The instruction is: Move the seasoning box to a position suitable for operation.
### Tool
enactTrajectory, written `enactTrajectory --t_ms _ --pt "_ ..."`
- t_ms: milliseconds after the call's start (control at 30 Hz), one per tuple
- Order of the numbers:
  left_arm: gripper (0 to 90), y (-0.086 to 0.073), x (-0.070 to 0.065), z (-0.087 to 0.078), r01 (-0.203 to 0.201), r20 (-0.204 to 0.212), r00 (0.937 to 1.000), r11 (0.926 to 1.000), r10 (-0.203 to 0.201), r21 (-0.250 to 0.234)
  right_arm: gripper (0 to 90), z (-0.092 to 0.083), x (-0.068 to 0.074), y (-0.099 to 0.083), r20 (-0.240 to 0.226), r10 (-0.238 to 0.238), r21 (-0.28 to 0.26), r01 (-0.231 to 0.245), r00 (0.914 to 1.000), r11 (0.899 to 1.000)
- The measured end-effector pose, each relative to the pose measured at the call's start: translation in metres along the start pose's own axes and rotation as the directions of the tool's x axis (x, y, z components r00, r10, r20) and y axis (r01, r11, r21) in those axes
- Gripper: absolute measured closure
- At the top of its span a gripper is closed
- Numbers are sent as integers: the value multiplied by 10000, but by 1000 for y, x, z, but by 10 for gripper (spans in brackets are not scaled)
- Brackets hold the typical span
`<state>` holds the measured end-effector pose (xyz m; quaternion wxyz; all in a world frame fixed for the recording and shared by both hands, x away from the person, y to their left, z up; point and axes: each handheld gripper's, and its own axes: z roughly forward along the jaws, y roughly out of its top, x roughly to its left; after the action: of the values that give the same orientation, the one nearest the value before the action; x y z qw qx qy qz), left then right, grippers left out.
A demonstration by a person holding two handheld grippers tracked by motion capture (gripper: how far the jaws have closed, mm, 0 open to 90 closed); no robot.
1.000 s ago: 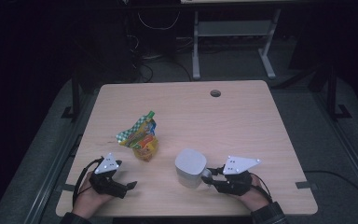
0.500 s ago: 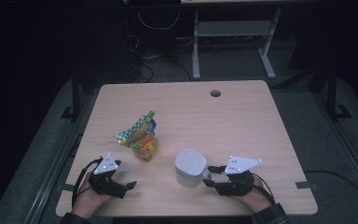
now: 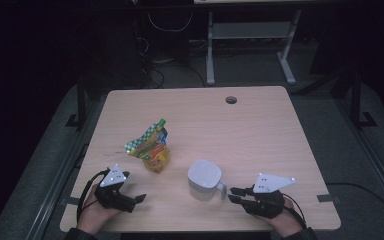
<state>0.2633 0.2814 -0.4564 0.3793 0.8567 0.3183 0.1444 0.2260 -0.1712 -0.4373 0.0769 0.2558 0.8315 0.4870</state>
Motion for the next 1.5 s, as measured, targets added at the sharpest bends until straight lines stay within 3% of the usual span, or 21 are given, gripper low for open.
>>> enactTrajectory --t_ms 133,400,900,1500 --pt "0 0 0 0 -24 22 10000 10000 24 3 894 5 4 2 -515 -79 27 81 9986 10000" --pt "0 0 1 1 19 45 10000 10000 -19 -11 894 21 12 8 -979 -321 101 332 9947 9994" --pt "0 0 0 -1 -98 74 9999 10000 98 -20 896 25 6 11 -702 -415 126 425 9967 9990" --pt "0 0 0 0 -87 73 9999 9999 87 64 896 23 -24 17 -210 -535 177 538 9983 9984"
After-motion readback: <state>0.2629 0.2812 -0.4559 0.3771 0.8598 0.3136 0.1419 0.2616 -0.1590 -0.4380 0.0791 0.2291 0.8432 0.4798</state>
